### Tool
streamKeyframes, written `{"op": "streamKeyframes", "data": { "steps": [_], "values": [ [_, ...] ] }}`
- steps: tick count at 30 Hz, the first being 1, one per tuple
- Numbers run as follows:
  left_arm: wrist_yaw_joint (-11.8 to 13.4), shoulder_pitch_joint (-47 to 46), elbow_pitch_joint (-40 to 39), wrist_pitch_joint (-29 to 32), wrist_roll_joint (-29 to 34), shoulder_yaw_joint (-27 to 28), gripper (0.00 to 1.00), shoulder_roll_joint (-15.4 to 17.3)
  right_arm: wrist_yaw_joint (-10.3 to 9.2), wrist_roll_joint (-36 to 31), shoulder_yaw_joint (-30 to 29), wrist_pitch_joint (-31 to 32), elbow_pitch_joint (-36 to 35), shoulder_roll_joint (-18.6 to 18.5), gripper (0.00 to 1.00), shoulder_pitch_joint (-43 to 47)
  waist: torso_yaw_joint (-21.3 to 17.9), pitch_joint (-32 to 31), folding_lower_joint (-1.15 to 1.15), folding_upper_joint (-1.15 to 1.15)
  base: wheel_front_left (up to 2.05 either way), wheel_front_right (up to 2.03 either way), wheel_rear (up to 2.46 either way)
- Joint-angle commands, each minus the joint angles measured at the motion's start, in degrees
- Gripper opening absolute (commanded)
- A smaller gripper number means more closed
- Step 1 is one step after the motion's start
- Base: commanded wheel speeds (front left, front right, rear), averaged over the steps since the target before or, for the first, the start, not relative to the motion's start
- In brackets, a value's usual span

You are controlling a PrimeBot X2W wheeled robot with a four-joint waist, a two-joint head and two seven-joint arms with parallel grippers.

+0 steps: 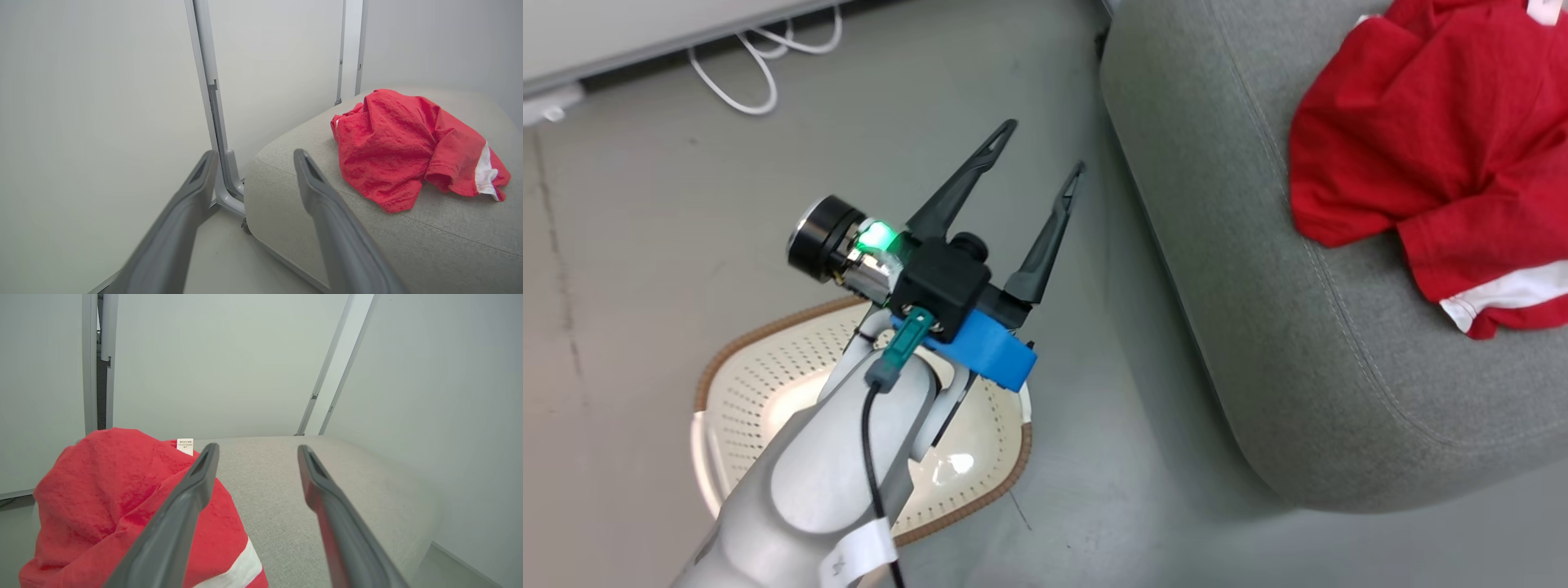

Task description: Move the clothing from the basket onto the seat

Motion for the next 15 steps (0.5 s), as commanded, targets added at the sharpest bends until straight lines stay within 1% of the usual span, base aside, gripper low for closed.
{"op": "streamKeyframes", "data": {
  "steps": [1,8,11,15],
  "values": [
    [0.47,1.29,-0.81,-0.28,-0.08,1.15,1.0,-0.02,0.01,-0.27,1.01,-0.24,-1.77,0.63,1.0,1.07,1.77,-2.33,0.01,0.0,0.0,0.0,0.0],
    [2.55,7.13,-6.07,-0.28,0.52,8.84,1.0,-0.8,0.01,-0.35,9.19,-0.23,-8.3,1.6,1.0,1.6,6.03,-5.65,0.01,0.0,0.0,0.0,0.0],
    [3.12,9.75,-7.65,-0.28,1.04,12.56,1.0,-1.09,0.01,0.09,13.34,-0.22,-9.4,1.61,1.0,1.11,7.76,-7.02,0.01,0.0,0.0,0.0,0.0],
    [3.12,12.86,-8.75,-0.27,1.59,17.28,1.0,-1.63,0.0,0.63,17.99,-0.23,-9.52,1.96,1.0,0.61,10.01,-8.34,0.01,0.0,0.0,0.0,0.0]
  ]
}}
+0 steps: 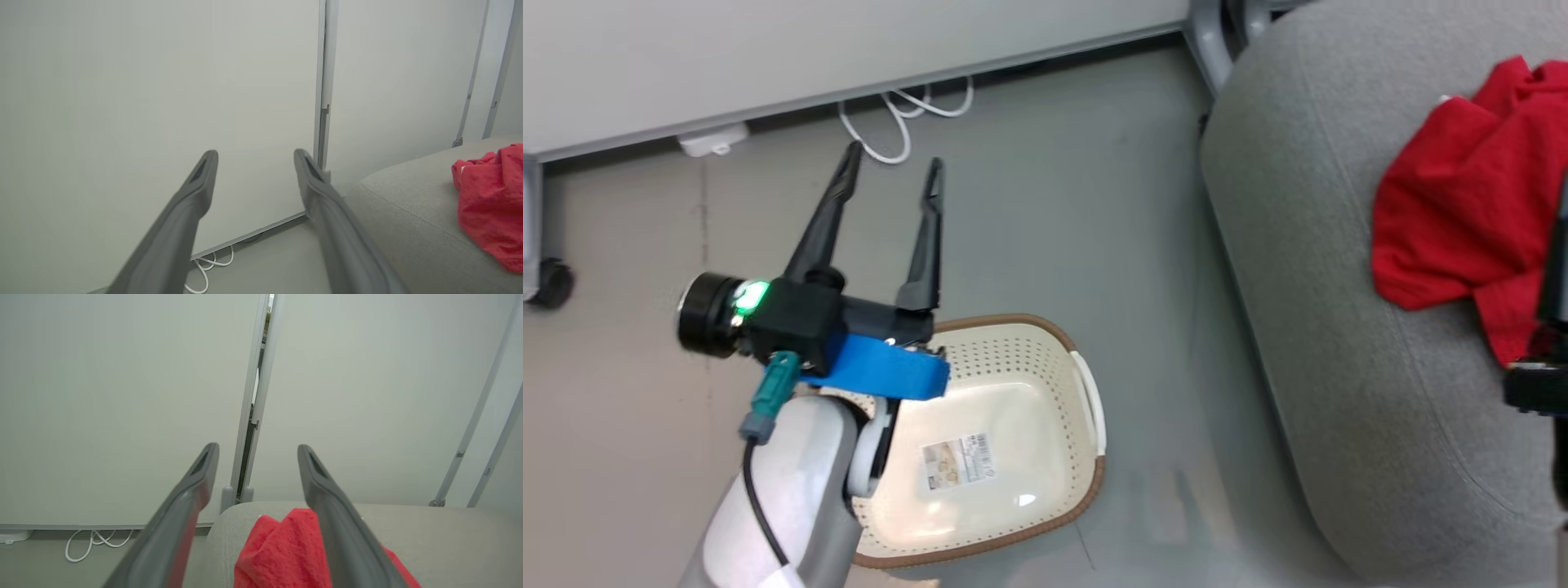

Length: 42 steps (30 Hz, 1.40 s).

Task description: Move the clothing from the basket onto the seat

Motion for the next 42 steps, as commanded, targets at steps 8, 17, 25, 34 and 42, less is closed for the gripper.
{"op": "streamKeyframes", "data": {
  "steps": [8,17,25,34,42],
  "values": [
    [-1.08,5.55,0.12,-0.26,1.6,8.78,1.0,-1.73,0.01,1.33,7.62,-0.23,3.1,1.61,1.0,-0.5,5.03,-3.62,0.01,0.0,0.0,0.0,0.0],
    [-2.81,10.38,1.93,-0.26,3.19,14.65,1.0,-3.68,0.01,2.34,12.23,-0.22,8.05,3.51,1.0,1.69,7.36,-5.84,0.01,0.0,0.0,0.0,0.0],
    [-4.7,13.3,3.14,-0.26,4.07,17.04,1.0,-4.78,0.01,2.93,13.9,-0.22,11.53,5.07,1.0,3.66,8.46,-7.32,0.01,0.0,0.0,0.0,0.0],
    [-5.93,15.16,4.68,-0.26,4.56,17.78,1.0,-5.33,0.01,3.48,13.84,-0.22,13.57,6.36,1.0,6.15,9.34,-8.93,0.01,0.0,0.0,0.0,0.0],
    [-5.92,15.85,5.35,-0.26,3.43,17.66,1.0,-5.41,0.01,3.71,13.16,-0.22,14.05,7.0,1.0,7.86,9.83,-10.01,0.01,0.0,0.0,0.0,0.0]
  ]
}}
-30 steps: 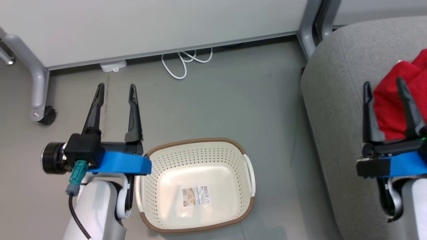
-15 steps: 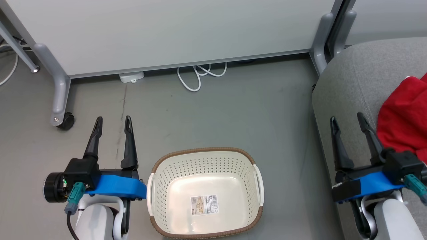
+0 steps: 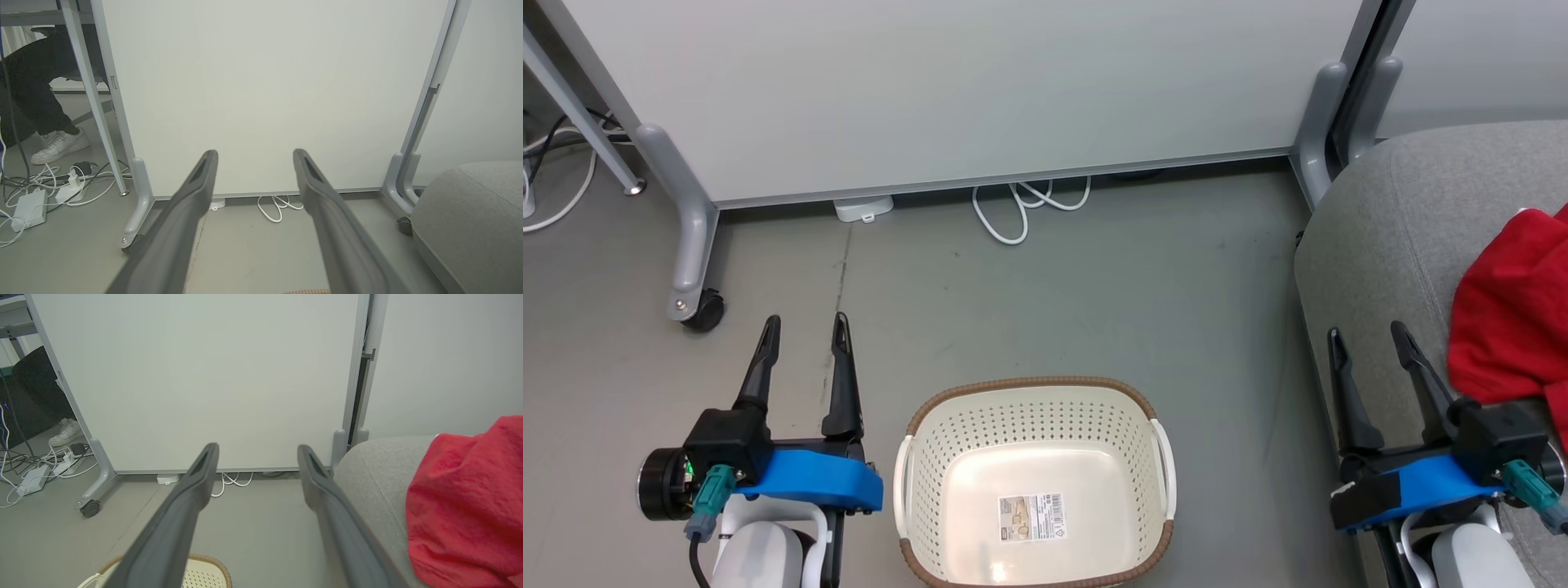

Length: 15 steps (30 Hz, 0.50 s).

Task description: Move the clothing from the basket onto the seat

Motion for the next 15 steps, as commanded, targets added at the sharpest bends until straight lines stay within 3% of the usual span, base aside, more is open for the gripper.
{"op": "streamKeyframes", "data": {
  "steps": [1,15],
  "values": [
    [0.2,0.32,0.14,-0.26,-0.08,-0.16,1.0,-0.07,0.01,0.24,-0.17,-0.23,0.19,0.12,1.0,0.84,0.07,-0.14,0.0,0.0,0.0,0.0,0.0],
    [0.78,0.49,1.37,-0.27,0.22,-0.62,1.0,-0.08,0.01,0.57,-0.33,-0.22,0.78,0.33,1.0,1.15,0.48,-0.99,0.0,0.0,0.0,0.0,0.0]
  ]
}}
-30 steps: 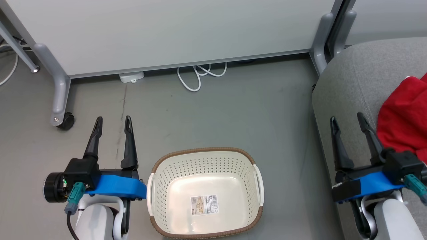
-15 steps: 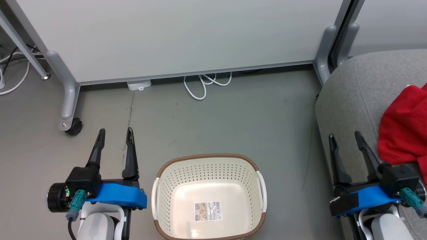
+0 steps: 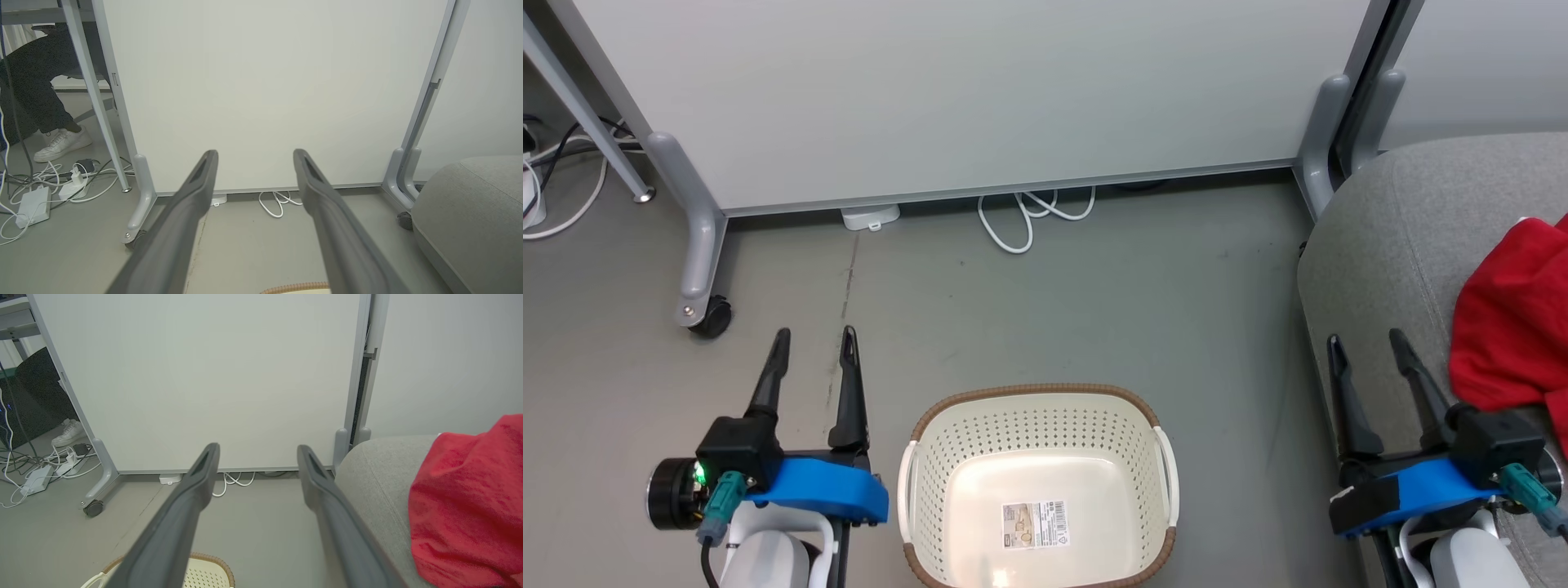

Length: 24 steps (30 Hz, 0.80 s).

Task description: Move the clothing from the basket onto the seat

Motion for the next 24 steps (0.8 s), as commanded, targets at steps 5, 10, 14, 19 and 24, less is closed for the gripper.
{"op": "streamKeyframes", "data": {
  "steps": [5,10,14,19,24],
  "values": [
    [-0.07,1.31,1.96,0.67,-0.91,0.15,0.0,-0.05,0.0,0.89,-0.09,0.56,2.01,0.16,0.0,0.25,-0.01,-0.09,0.0,0.0,0.0,0.0,0.0],
    [-0.41,1.24,1.82,2.39,-6.74,1.12,0.0,-0.05,0.0,6.85,-0.64,2.32,2.08,0.22,0.0,0.2,-0.14,-0.32,0.0,0.0,0.0,0.0,0.0],
    [-0.67,1.51,1.33,3.39,-11.23,1.53,0.0,-0.05,0.0,11.43,-0.73,3.34,1.77,0.27,0.0,0.47,-0.25,-0.51,0.0,0.0,0.0,0.0,0.0],
    [-1.0,1.82,0.78,4.59,-16.5,2.06,0.0,-0.05,0.0,16.84,-0.85,4.55,1.45,0.33,0.0,0.74,-0.38,-0.74,0.0,0.0,0.0,0.0,0.0],
    [-1.29,2.02,0.33,5.79,-21.47,2.61,0.0,-0.04,0.0,21.91,-1.03,5.75,1.22,0.38,0.0,0.94,-0.5,-0.97,0.0,0.0,0.0,0.0,0.0]
  ]
}}
